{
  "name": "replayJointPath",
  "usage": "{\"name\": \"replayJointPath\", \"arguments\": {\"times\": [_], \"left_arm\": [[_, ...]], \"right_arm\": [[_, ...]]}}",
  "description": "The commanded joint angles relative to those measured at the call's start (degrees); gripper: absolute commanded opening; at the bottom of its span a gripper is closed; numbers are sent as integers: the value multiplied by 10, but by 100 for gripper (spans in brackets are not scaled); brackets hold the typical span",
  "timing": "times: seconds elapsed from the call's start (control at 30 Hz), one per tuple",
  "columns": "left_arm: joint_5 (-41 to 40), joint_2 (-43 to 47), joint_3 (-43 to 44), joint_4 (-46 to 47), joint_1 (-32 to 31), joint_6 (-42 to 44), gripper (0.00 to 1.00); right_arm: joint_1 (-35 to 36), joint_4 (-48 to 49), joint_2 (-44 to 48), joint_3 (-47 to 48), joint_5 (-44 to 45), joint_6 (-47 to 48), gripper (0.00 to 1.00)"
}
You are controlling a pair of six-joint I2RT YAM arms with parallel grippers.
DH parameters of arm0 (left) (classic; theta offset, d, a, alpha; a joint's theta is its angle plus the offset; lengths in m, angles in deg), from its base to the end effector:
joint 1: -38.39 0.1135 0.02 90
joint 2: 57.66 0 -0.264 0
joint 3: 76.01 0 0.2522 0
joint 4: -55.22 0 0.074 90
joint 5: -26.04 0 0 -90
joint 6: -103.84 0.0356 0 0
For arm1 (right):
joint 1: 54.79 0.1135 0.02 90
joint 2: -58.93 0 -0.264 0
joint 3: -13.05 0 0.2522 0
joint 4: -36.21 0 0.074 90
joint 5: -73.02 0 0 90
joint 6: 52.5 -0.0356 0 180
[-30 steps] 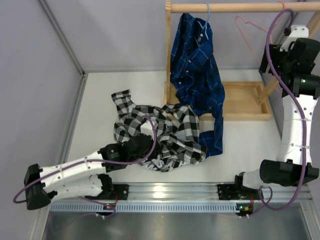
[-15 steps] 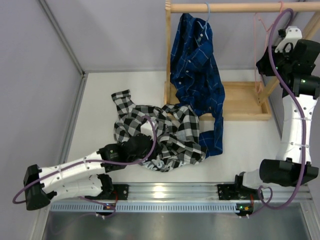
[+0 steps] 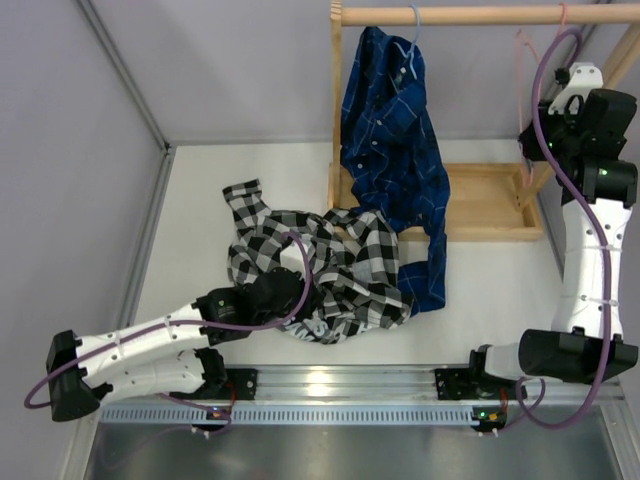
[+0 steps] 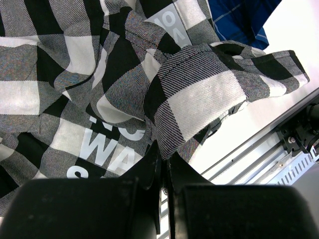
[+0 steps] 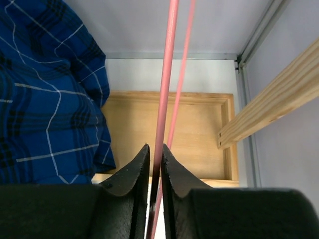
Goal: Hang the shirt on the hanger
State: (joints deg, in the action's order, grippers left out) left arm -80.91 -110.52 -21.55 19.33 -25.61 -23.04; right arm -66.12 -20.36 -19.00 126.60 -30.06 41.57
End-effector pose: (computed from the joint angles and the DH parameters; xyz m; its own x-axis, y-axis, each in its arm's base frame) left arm 0.0979 -0.1770 0.2701 -0.6502 0.0235 -0.7594 0.4550 0.8125 -0.3645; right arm 0.2676 -0.0454 0.4797 -0.3486 -0.0007 -0.9373 -0.0407 0.9991 0.0144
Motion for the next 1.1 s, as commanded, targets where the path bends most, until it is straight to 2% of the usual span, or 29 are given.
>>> {"name": "replayJointPath", "arguments": {"times": [0.0,0.2,0.57,1.07], "left_arm": [[-2,10,8,7,1,3,0],[-4,10,6,7,1,4,0],[-10,29,4,7,1,-3,0],[-22,25,9,7,1,-11,0]], "right_arm": [[14,22,25,3,47,9,11],[32,23,29,7,85,18,0],[32,27,15,41,39,8,0],[32,109,38,51,24,-36,0]]}}
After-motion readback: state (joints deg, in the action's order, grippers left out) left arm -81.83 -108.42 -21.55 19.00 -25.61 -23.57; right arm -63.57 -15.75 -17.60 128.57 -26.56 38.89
